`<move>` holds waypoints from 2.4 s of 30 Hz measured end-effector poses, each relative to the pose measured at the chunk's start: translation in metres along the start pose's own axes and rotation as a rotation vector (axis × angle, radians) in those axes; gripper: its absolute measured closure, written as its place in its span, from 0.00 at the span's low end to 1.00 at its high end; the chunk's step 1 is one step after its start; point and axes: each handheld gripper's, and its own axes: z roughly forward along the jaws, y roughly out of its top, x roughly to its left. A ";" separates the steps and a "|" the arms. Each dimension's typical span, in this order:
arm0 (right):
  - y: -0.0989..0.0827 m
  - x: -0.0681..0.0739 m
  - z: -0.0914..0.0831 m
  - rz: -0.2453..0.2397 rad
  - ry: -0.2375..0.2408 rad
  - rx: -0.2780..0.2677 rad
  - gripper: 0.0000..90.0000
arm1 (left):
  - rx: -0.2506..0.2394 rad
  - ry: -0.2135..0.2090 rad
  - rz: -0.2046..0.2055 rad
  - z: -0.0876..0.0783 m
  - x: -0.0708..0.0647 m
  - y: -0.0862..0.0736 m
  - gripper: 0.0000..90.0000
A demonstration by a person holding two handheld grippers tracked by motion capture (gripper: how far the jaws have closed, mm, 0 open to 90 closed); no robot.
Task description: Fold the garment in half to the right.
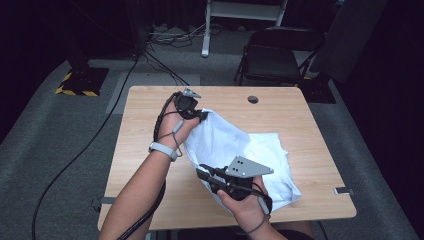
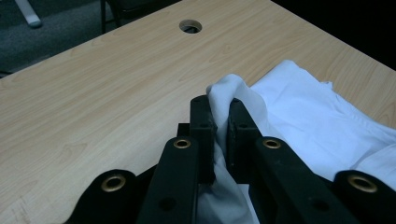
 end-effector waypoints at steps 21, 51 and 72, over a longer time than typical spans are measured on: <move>0.017 -0.015 -0.041 0.013 -0.042 -0.111 0.88 | 0.013 0.013 0.042 0.004 -0.033 0.045 0.92; -0.026 -0.098 -0.163 0.078 -0.224 -0.137 0.88 | 0.130 -0.028 0.087 0.127 -0.134 0.095 0.89; -0.072 -0.142 -0.215 0.067 -0.387 -0.033 0.27 | 0.061 -0.010 0.017 0.136 -0.138 0.070 0.40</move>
